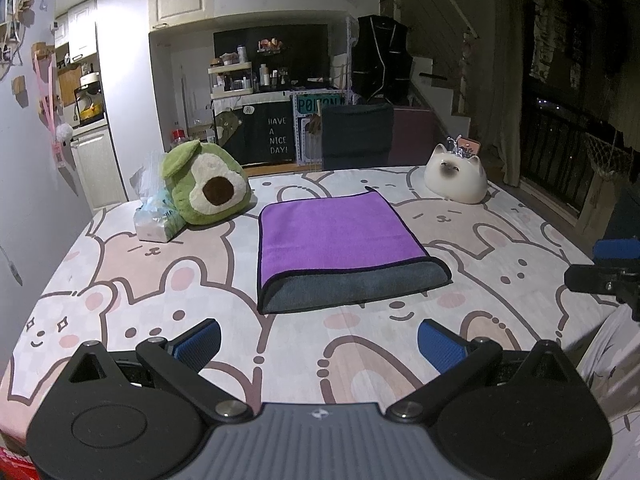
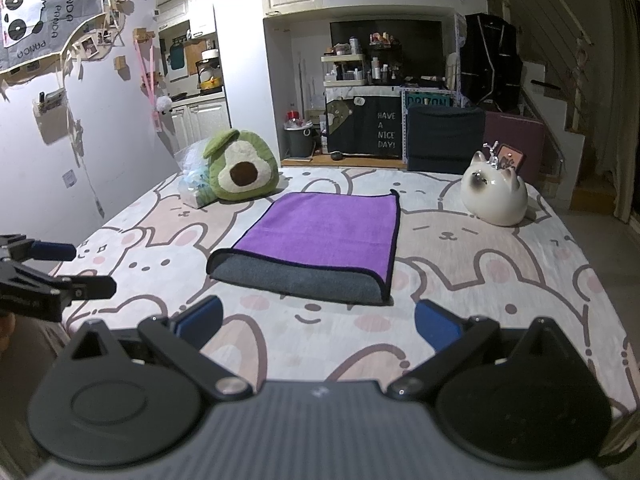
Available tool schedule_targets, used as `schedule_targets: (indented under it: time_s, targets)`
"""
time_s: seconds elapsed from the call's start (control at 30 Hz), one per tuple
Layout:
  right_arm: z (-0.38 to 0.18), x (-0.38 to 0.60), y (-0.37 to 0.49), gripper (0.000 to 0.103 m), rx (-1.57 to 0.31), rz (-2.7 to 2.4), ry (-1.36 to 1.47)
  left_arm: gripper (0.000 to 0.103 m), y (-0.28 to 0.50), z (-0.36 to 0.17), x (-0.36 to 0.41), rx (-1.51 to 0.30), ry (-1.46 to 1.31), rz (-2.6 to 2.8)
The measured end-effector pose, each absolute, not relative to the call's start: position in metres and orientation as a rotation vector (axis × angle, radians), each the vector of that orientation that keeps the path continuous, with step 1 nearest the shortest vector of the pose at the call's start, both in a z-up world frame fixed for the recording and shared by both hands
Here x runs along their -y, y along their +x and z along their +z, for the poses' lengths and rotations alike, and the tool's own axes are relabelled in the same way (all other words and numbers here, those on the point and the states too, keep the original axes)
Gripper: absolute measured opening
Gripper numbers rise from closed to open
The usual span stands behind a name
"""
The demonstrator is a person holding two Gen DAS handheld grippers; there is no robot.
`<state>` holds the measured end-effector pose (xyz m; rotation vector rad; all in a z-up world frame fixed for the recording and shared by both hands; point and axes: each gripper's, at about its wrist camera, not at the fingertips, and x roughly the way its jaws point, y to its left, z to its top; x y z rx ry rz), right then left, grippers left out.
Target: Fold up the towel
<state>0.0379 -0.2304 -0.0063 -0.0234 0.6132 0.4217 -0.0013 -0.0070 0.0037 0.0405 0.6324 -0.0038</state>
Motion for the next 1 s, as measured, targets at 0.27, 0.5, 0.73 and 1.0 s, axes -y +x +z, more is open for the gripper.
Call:
schedule_targets:
  time_s: [0.27,0.5,0.73,1.0]
  targets:
    - [-0.004,0.228,0.040,0.103,-0.607,0.413,-0.036,0.103,0.004,0.010,0.004,-0.634,0.034,0.001]
    - [0.000,0.226,0.048,0.103,-0.585,0.420,-0.062,0.103,0.017,0.022,-0.001,-0.621,0.039,0.016]
    - [0.007,0.225,0.061,0.103,-0.567,0.431,-0.087,0.103,0.033,0.032,-0.006,-0.614,0.057,0.001]
    - [0.008,0.226,0.079,0.103,-0.565,0.438,-0.109,0.103,0.059,0.033,-0.016,-0.634,0.043,-0.022]
